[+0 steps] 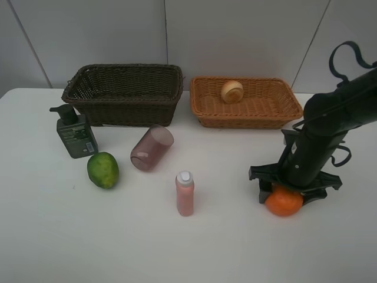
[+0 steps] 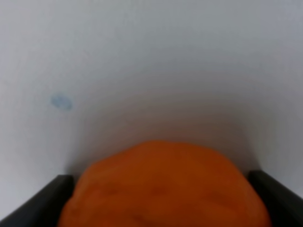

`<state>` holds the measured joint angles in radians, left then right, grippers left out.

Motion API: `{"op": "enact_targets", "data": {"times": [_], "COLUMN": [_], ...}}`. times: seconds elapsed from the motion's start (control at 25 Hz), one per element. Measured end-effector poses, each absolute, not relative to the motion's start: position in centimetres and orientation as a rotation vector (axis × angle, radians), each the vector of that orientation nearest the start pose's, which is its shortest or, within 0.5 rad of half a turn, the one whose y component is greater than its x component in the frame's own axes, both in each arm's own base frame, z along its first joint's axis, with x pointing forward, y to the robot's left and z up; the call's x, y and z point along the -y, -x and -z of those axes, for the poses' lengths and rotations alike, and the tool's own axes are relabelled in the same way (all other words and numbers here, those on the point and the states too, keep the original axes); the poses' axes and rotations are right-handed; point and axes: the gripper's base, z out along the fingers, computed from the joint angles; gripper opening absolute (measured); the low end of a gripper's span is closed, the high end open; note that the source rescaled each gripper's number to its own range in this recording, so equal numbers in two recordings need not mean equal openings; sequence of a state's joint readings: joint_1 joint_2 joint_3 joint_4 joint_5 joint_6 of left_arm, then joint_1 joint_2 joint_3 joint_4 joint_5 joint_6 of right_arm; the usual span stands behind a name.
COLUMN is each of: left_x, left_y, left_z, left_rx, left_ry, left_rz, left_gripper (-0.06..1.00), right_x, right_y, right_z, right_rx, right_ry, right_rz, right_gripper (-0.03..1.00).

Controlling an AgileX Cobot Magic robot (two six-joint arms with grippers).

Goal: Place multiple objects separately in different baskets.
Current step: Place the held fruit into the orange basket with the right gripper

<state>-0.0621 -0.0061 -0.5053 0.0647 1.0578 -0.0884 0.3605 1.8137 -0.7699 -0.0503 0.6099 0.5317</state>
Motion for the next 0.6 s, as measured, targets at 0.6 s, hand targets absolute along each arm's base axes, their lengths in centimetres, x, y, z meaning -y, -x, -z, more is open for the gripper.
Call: {"op": "enact_targets", "data": {"times": [0.6], "left_x": [-0.55], "left_y": [0.61], "left_z": [-27.91], "left_rx": [-2.028], "left_ry": [0.03], "left_rz": [0.018], "left_gripper": [0.94], "right_x": [-9.22], "right_y": [-25.2], "right_z": [-10.46], "right_rx": [-3.117], "right_ry": [-0.203], "right_rz": [0.037], "right_gripper": [0.66]}}
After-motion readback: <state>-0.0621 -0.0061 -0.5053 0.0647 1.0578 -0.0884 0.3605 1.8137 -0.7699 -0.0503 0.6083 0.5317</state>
